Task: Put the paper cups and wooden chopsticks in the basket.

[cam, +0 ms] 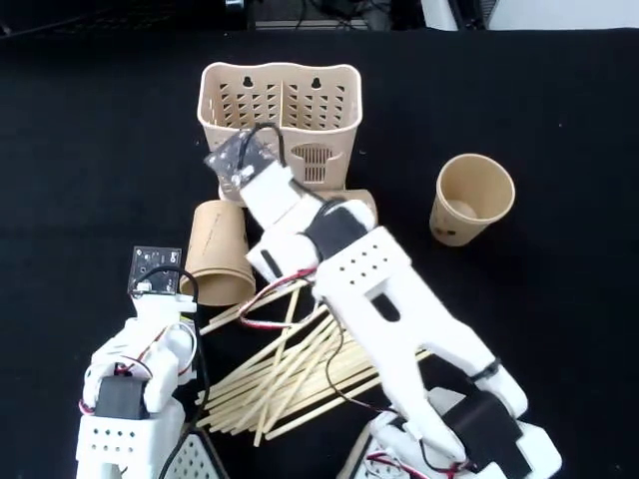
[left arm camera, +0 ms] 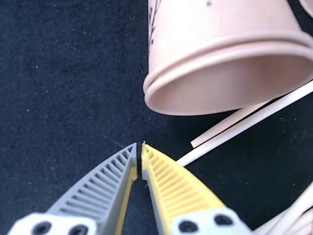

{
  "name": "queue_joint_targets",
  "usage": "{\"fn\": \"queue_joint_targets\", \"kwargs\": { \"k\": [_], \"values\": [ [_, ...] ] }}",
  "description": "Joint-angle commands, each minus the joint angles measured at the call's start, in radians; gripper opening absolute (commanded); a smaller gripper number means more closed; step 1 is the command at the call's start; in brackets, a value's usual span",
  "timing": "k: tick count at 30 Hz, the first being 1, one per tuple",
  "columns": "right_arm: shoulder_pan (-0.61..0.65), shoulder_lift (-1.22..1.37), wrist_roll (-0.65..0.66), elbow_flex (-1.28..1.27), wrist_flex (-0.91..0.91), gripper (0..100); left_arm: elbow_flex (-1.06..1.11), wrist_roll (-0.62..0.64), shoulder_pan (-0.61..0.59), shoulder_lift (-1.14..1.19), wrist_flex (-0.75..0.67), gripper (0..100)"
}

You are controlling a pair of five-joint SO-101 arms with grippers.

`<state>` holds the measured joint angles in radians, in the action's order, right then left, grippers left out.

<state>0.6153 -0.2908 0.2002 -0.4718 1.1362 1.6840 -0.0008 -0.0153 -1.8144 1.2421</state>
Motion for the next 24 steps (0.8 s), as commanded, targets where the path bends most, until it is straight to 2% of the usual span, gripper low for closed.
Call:
{"fn": "queue_joint_targets", "kwargs": {
  "k": [1,5,9,19,24],
  "values": [
    [0.015,0.044,0.058,-0.031,-0.081,21.2,0.015,0.006,0.008,-0.008,0.012,3],
    [0.009,0.120,0.072,-0.038,-0.121,21.2,0.015,0.006,0.008,-0.008,0.012,3],
    [0.000,0.142,0.074,-0.044,-0.086,21.2,0.015,0.006,0.008,-0.008,0.012,3],
    [-0.259,0.131,0.081,-0.044,0.075,21.4,0.015,0.006,0.007,-0.008,0.012,3],
    [-0.290,0.002,0.143,-0.081,0.143,21.2,0.015,0.006,0.007,-0.008,0.012,3]
  ]
}}
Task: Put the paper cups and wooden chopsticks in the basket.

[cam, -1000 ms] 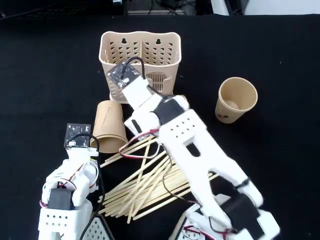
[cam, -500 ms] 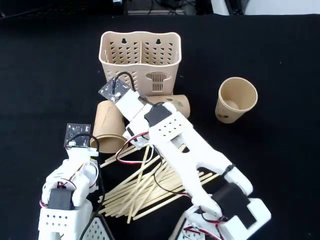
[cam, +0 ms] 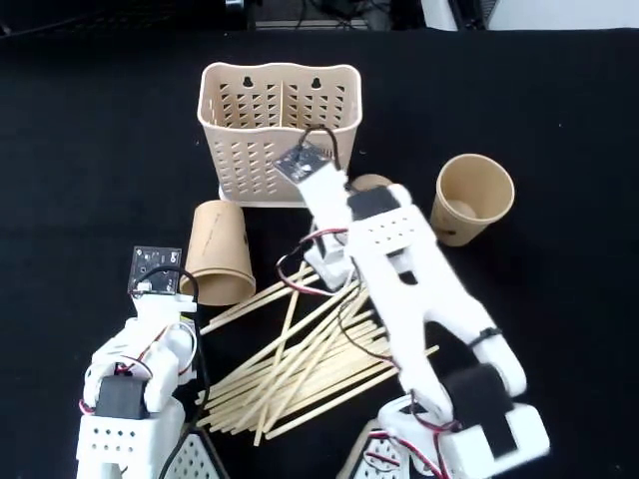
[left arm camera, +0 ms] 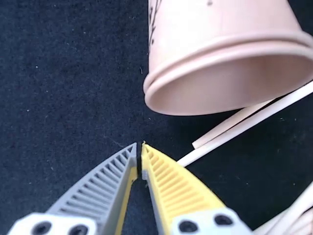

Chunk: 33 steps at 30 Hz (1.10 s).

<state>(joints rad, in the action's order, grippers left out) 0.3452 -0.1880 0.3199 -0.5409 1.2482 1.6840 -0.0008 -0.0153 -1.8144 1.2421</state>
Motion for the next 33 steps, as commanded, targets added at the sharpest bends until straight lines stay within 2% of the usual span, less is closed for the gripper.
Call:
{"fn": "queue_joint_targets", "kwargs": {
  "k": [1,10,15,20,25,33],
  "values": [
    [-0.020,-0.140,0.025,-0.028,0.037,21.2,0.015,0.006,0.007,-0.008,0.012,3],
    [-0.021,-0.541,0.029,-0.186,0.038,21.5,0.015,0.006,0.007,-0.008,0.012,3],
    [-0.071,-0.713,0.313,-0.280,0.021,21.6,0.015,0.006,0.007,-0.008,0.012,3],
    [-0.209,-0.763,0.514,-0.441,-0.140,22.5,0.015,0.006,0.008,-0.008,0.012,3],
    [-0.249,-0.765,0.529,-0.533,-0.279,28.8,0.015,0.006,0.008,-0.008,0.012,3],
    [-0.249,-0.762,0.529,-0.638,-0.523,28.6,0.015,0.006,0.008,-0.008,0.012,3]
  ]
}}
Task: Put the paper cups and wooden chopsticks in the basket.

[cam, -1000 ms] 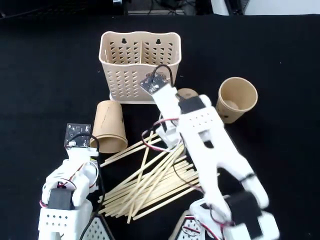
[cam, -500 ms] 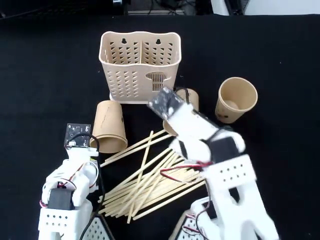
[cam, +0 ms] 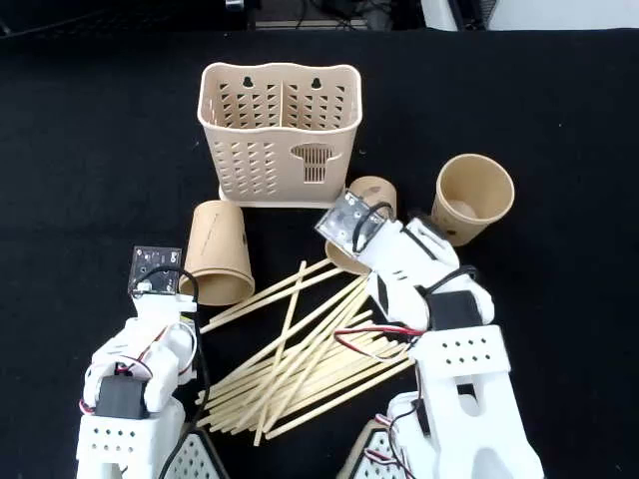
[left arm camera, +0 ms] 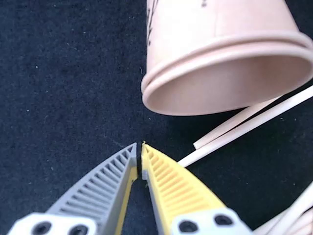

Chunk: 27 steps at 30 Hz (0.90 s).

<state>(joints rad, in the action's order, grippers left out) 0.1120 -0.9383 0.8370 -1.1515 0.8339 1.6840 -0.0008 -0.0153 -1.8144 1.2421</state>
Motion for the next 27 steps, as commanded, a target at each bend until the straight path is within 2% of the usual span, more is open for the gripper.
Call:
{"fn": "queue_joint_targets", "kwargs": {
  "k": [1,13,23,27],
  "values": [
    [-0.017,-0.012,0.012,-0.048,-0.137,28.6,0.015,0.006,0.007,-0.008,0.012,3],
    [-0.018,-0.005,0.014,-0.154,-0.304,28.6,0.015,0.006,0.007,-0.008,0.012,3],
    [-0.077,0.199,0.012,-0.074,-0.391,28.5,0.015,0.006,0.007,-0.008,0.012,3],
    [-0.072,0.226,0.017,-0.061,-0.394,18.4,0.015,0.006,0.007,-0.008,0.012,3]
  ]
}}
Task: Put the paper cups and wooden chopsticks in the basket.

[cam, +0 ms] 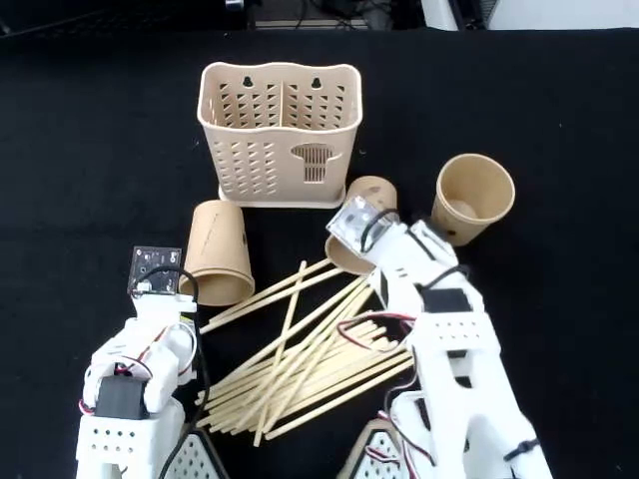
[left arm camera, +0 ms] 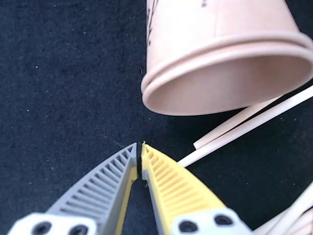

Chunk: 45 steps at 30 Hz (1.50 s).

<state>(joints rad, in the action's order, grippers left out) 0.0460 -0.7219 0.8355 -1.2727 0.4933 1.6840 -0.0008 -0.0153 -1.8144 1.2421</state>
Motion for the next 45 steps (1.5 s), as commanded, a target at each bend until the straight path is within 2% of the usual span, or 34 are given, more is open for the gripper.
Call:
{"fn": "queue_joint_targets", "kwargs": {
  "k": [1,4,14,18,23,28,32,36,45],
  "values": [
    [-0.006,0.008,0.017,0.062,-0.054,14.3,0.015,0.006,0.007,-0.008,0.012,3],
    [-0.008,0.008,0.011,0.073,-0.091,1.7,0.015,0.006,0.007,-0.008,0.012,3],
    [-0.012,-0.045,0.011,0.073,-0.061,1.3,0.015,0.006,0.007,-0.008,0.012,3],
    [-0.009,-0.214,-0.041,0.122,0.126,1.3,0.015,0.006,0.007,-0.008,0.012,3],
    [-0.012,-0.440,-0.051,0.298,0.493,1.3,0.015,0.006,0.007,-0.008,0.012,3],
    [-0.032,-0.492,-0.052,0.522,0.756,1.3,0.015,0.006,0.007,-0.008,0.012,3],
    [-0.160,-0.403,-0.110,0.693,0.816,1.3,0.015,0.006,0.007,-0.008,0.012,3],
    [-0.272,-0.185,-0.161,0.878,0.868,1.3,0.015,0.006,0.007,-0.008,0.012,3],
    [-0.310,0.415,-0.315,1.610,1.260,1.3,0.015,0.006,0.007,-0.008,0.012,3]
  ]
}}
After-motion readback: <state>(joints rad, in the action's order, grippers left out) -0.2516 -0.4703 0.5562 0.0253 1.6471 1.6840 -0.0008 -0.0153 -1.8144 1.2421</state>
